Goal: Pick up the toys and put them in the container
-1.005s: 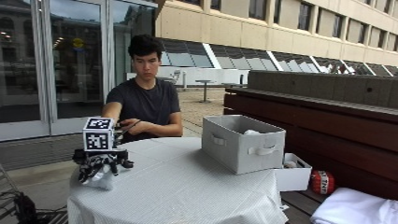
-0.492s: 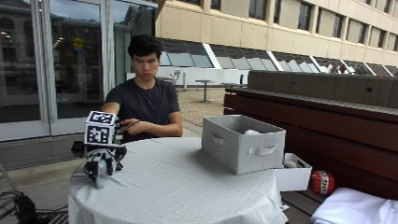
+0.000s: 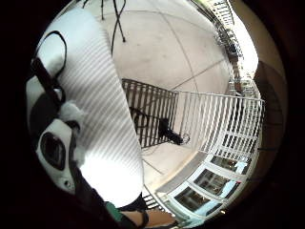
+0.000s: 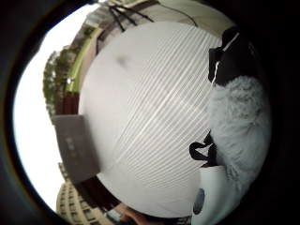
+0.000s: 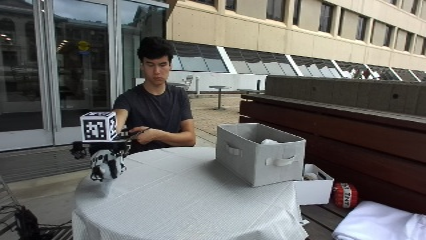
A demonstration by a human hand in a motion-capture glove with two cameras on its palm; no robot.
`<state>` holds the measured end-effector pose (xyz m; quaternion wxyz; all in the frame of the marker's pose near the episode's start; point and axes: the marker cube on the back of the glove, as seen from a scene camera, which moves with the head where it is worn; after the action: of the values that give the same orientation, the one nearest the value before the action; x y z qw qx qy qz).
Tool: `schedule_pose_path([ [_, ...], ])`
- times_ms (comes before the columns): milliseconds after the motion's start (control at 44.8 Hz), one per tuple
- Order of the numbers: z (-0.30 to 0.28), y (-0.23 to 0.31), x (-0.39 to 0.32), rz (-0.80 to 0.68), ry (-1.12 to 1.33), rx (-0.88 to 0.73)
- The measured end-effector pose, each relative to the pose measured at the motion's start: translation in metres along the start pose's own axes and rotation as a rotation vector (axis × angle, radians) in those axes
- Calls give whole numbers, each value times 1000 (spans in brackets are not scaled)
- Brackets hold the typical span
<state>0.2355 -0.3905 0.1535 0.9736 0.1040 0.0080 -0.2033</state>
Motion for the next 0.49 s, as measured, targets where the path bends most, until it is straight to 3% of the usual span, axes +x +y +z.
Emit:
schedule_pose_path([
  [402, -170, 38, -89, -200, 8, 125],
  [492, -202, 38, -127, -198, 7, 250],
])
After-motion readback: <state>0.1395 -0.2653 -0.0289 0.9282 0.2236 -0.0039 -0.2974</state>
